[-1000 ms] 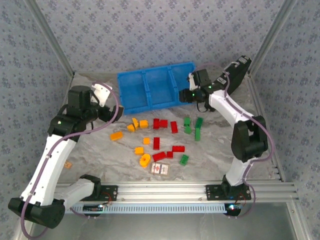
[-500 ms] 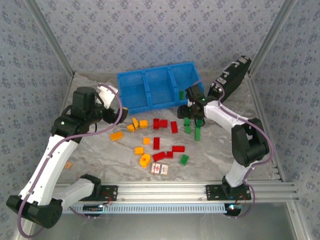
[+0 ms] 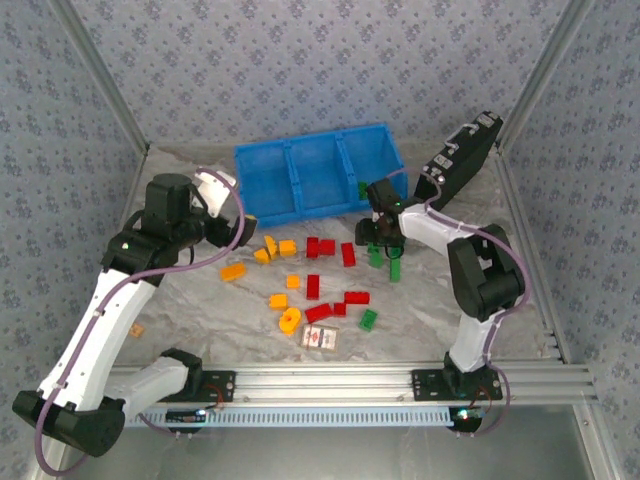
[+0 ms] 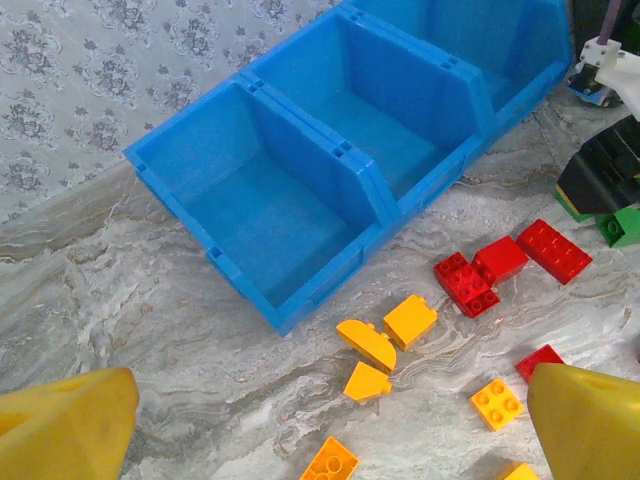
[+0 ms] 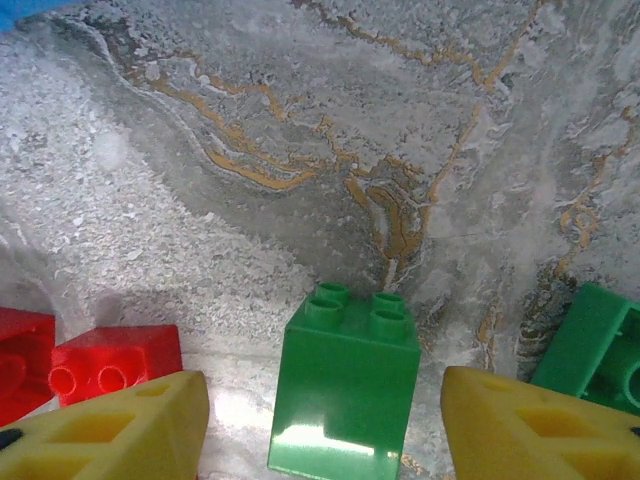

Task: Sort the legos into containers by color
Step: Pick up the lego from the center of the table.

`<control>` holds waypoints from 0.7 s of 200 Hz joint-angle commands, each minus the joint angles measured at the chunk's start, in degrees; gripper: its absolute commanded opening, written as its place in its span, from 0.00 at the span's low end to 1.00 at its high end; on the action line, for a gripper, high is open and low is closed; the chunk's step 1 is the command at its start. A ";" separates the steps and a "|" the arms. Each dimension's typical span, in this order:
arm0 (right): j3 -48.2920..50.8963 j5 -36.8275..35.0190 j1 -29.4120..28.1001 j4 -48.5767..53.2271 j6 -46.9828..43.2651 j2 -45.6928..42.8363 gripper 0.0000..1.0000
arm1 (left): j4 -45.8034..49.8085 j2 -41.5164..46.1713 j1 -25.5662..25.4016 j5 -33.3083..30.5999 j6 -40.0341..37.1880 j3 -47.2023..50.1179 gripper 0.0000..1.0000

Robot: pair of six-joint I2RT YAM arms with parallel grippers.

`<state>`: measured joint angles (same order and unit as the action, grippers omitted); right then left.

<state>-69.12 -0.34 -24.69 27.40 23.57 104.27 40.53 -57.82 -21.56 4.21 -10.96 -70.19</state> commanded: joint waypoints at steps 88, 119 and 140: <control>-0.84 -2.02 0.48 0.95 0.33 1.52 0.28 | 1.01 -1.94 -0.41 -0.33 -0.82 -3.41 1.00; -6.04 -3.26 1.65 4.48 -1.36 -1.64 0.27 | 1.21 -2.71 -0.41 -0.53 -1.09 -3.78 1.00; -11.64 -3.55 2.71 6.31 -3.32 -1.47 0.27 | 1.36 -3.00 -0.41 -0.74 -1.29 -3.98 1.00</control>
<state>-73.65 -1.96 -23.29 30.35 22.94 105.73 40.99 -60.53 -21.56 3.79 -11.16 -72.16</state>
